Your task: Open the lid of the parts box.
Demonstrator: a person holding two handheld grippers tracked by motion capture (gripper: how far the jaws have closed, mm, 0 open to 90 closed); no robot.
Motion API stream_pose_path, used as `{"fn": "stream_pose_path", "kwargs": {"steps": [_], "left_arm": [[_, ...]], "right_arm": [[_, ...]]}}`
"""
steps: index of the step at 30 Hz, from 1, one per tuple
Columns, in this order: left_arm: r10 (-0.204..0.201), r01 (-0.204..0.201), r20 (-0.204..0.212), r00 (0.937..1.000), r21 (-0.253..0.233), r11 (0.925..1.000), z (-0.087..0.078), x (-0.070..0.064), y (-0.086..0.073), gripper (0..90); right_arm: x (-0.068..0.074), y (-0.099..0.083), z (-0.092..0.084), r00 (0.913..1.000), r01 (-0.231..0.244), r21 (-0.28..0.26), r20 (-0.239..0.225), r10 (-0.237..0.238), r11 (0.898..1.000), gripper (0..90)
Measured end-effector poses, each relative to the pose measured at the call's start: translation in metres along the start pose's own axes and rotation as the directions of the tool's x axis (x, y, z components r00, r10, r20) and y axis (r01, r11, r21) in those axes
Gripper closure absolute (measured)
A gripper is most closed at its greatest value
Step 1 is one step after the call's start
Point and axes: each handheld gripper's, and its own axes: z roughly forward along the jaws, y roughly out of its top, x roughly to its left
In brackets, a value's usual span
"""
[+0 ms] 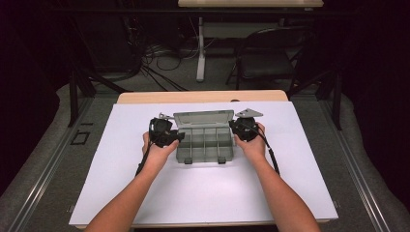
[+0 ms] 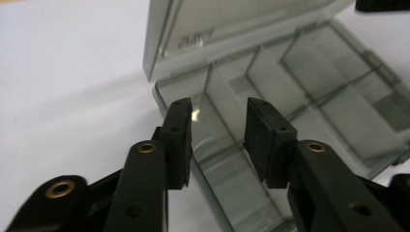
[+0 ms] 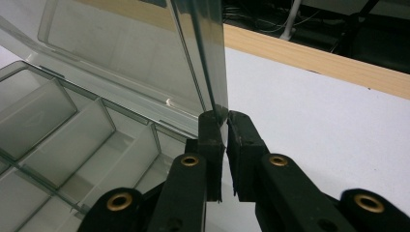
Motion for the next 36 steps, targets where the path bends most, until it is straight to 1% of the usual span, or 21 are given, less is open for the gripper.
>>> {"fn": "stream_pose_path", "kwargs": {"steps": [1,2,3,4,6,8,10,11,12,15,16,17,18,21,22,24,26,29,31,34,36], "left_arm": [[-0.005,0.005,0.003,1.0000,0.010,0.9999,0.001,0.000,-0.003,60.4],[0.003,-0.003,0.003,1.0000,0.019,0.9998,0.002,0.000,-0.005,59.4],[-0.004,0.004,0.007,1.0000,0.021,0.9998,0.003,-0.001,-0.007,57.2],[0.004,-0.004,0.004,1.0000,0.031,0.9995,0.004,-0.002,-0.010,57.2],[0.014,-0.014,-0.001,0.9999,0.045,0.9989,0.006,-0.002,-0.017,53.8],[0.017,-0.017,-0.001,0.9999,0.050,0.9986,0.008,-0.002,-0.019,53.3],[0.010,-0.009,0.000,1.0000,0.060,0.9982,0.010,-0.002,-0.023,53.3],[0.011,-0.011,0.004,0.9999,0.072,0.9974,0.012,-0.001,-0.026,53.0],[0.003,-0.003,0.001,1.0000,0.068,0.9977,0.014,-0.001,-0.028,52.9],[0.004,-0.004,0.005,1.0000,0.076,0.9971,0.015,-0.001,-0.030,53.0],[0.006,-0.006,-0.001,1.0000,0.076,0.9971,0.016,-0.001,-0.030,53.0],[0.001,-0.001,0.002,1.0000,0.077,0.9970,0.017,-0.001,-0.031,53.2],[0.007,-0.008,0.005,1.0000,0.082,0.9966,0.017,-0.001,-0.031,53.4],[0.012,-0.012,-0.006,0.9999,0.084,0.9964,0.019,-0.002,-0.033,55.1],[0.014,-0.013,-0.013,0.9998,0.087,0.9962,0.020,-0.002,-0.033,57.9],[0.017,-0.015,-0.017,0.9997,0.096,0.9953,0.023,0.000,-0.034,60.1],[0.008,-0.007,-0.012,0.9999,0.090,0.9960,0.023,0.000,-0.035,60.3],[0.009,-0.008,-0.016,0.9998,0.090,0.9959,0.025,-0.001,-0.035,62.3],[0.018,-0.017,-0.017,0.9997,0.093,0.9956,0.028,-0.001,-0.036,63.7],[0.015,-0.013,-0.017,0.9997,0.093,0.9956,0.029,-0.001,-0.036,64.7],[0.026,-0.023,-0.023,0.9994,0.097,0.9950,0.030,-0.001,-0.036,65.5]], "right_arm": [[0.000,0.000,0.000,1.0000,0.001,-0.002,0.000,-0.001,1.000,85.1],[0.000,0.000,0.000,1.0000,0.001,-0.002,0.001,-0.001,1.000,85.1],[0.000,0.000,0.000,1.0000,-0.002,-0.002,0.002,0.002,1.000,85.0],[0.000,0.000,0.000,1.0000,-0.002,-0.002,0.002,0.002,1.000,85.0],[0.001,0.000,0.000,1.0000,-0.002,-0.001,0.002,0.002,1.000,85.1],[0.000,-0.001,0.000,1.0000,-0.002,-0.002,0.002,0.002,1.000,85.1],[0.000,-0.001,0.000,1.0000,-0.003,-0.003,0.001,0.003,1.000,85.1],[0.001,-0.001,0.000,1.0000,-0.003,-0.003,0.002,0.003,1.000,85.1],[0.001,-0.001,0.000,1.0000,-0.003,-0.003,0.002,0.003,1.000,85.2],[0.001,-0.001,0.000,1.0000,-0.005,-0.004,0.002,0.005,1.000,85.2],[0.001,-0.001,0.000,1.0000,-0.006,-0.005,0.003,0.006,1.000,85.2],[0.001,-0.001,0.000,1.0000,-0.006,-0.005,0.003,0.006,1.000,85.3],[0.001,-0.001,0.000,1.0000,-0.006,-0.005,0.004,0.006,1.000,85.3],[0.001,-0.001,0.000,1.0000,-0.008,-0.007,0.004,0.008,1.000,85.4],[0.001,-0.001,0.000,1.0000,-0.009,-0.005,0.002,0.009,1.000,85.4],[0.001,-0.001,0.000,0.9999,-0.011,-0.006,0.002,0.011,1.000,85.4],[0.001,-0.002,-0.001,0.9999,-0.011,-0.006,0.002,0.011,1.000,85.4],[0.001,-0.002,-0.001,0.9999,-0.012,-0.009,0.001,0.012,1.000,85.4],[0.001,-0.002,-0.001,0.9999,-0.012,-0.010,0.002,0.012,1.000,85.5],[0.001,-0.002,-0.001,0.9999,-0.011,-0.010,0.002,0.011,1.000,85.5],[0.000,-0.002,-0.001,1.0000,-0.009,-0.009,0.003,0.009,1.000,85.5]]}}
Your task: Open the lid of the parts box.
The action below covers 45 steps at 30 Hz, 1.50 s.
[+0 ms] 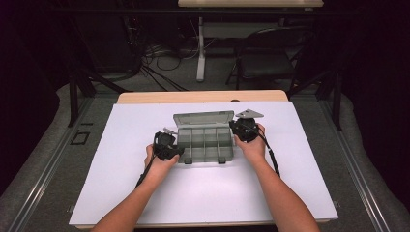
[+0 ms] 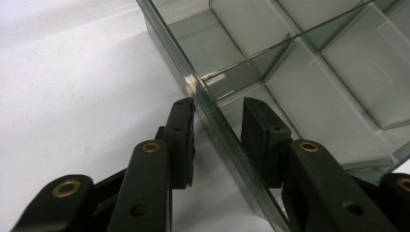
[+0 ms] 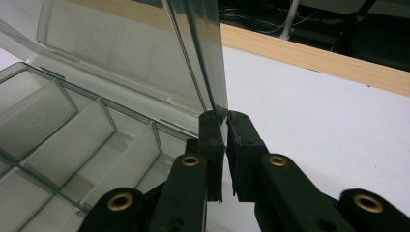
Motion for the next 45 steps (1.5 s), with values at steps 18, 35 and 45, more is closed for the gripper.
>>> {"fn": "stream_pose_path", "kwargs": {"steps": [18,35,45], "left_arm": [[-0.001,0.001,-0.032,0.9995,0.004,1.0000,0.004,0.000,0.000,69.7],[-0.007,0.007,-0.047,0.9989,0.003,1.0000,0.004,-0.002,-0.001,69.6],[-0.010,0.010,-0.042,0.9991,0.005,0.9999,0.004,-0.002,-0.001,69.8]], "right_arm": [[0.000,0.002,0.002,0.9990,-0.041,-0.010,0.019,0.041,0.999,86.2],[-0.006,0.017,0.019,0.9903,-0.134,0.043,0.042,0.132,0.990,87.3],[-0.009,0.019,0.025,0.9810,-0.191,0.054,0.043,0.189,0.980,87.6]]}}
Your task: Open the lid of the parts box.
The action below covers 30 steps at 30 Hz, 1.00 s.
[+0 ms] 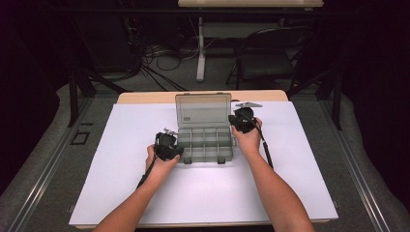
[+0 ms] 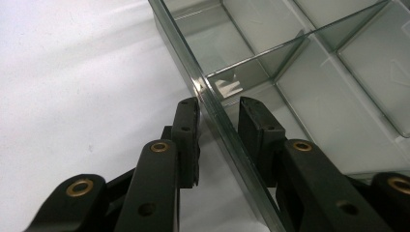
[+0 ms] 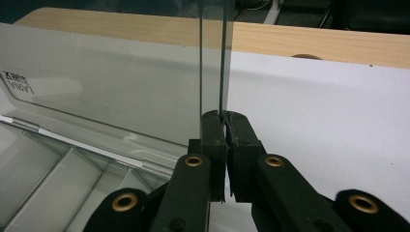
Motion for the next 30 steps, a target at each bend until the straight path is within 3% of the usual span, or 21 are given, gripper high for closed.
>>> {"fn": "stream_pose_path", "kwargs": {"steps": [16,26,30], "left_arm": [[-0.010,0.010,0.001,0.9999,-0.006,0.9999,0.000,-0.001,-0.001,69.8],[-0.012,0.012,0.001,0.9999,-0.006,0.9999,0.000,-0.001,-0.001,69.9],[-0.013,0.013,0.001,0.9999,-0.006,0.9999,0.000,-0.001,-0.001,69.9]], "right_arm": [[-0.002,0.002,0.009,0.9994,-0.031,0.017,0.012,0.031,0.999,88.6],[-0.005,0.001,0.014,0.9966,-0.082,0.026,0.009,0.082,0.996,89.7],[-0.004,0.001,0.017,0.9973,-0.072,0.036,0.019,0.071,0.997,89.9]]}}
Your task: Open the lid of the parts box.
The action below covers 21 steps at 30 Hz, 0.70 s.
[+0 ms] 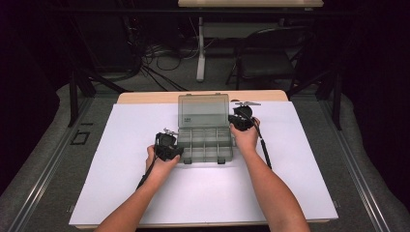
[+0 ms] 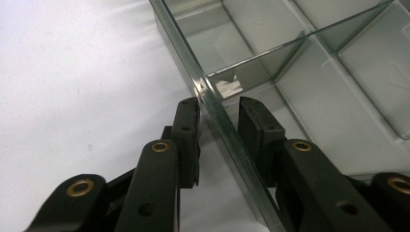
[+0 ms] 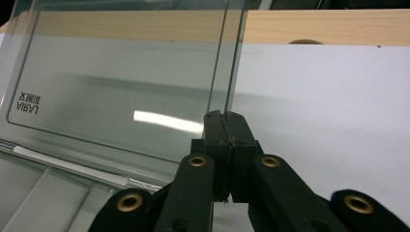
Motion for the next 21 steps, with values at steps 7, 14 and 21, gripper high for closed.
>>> {"fn": "stream_pose_path", "kwargs": {"steps": [7,14,21], "left_arm": [[-0.001,0.001,0.000,1.0000,-0.001,1.0000,0.0000,0.0000,0.0000,69.9],[-0.002,0.002,0.000,1.0000,-0.002,1.0000,0.0001,0.0000,-0.0002,69.9],[-0.003,0.003,0.001,1.0000,-0.004,1.0000,0.0001,0.0000,-0.0003,70.0]], "right_arm": [[-0.0004,-0.0012,0.0041,1.0000,0.001,0.010,0.007,-0.001,1.000,90.0],[-0.0005,-0.0030,0.0069,0.9999,0.002,0.031,0.011,-0.003,1.000,90.0],[-0.0008,-0.0052,0.0096,0.9998,0.005,0.039,0.017,-0.006,0.999,90.0]]}}
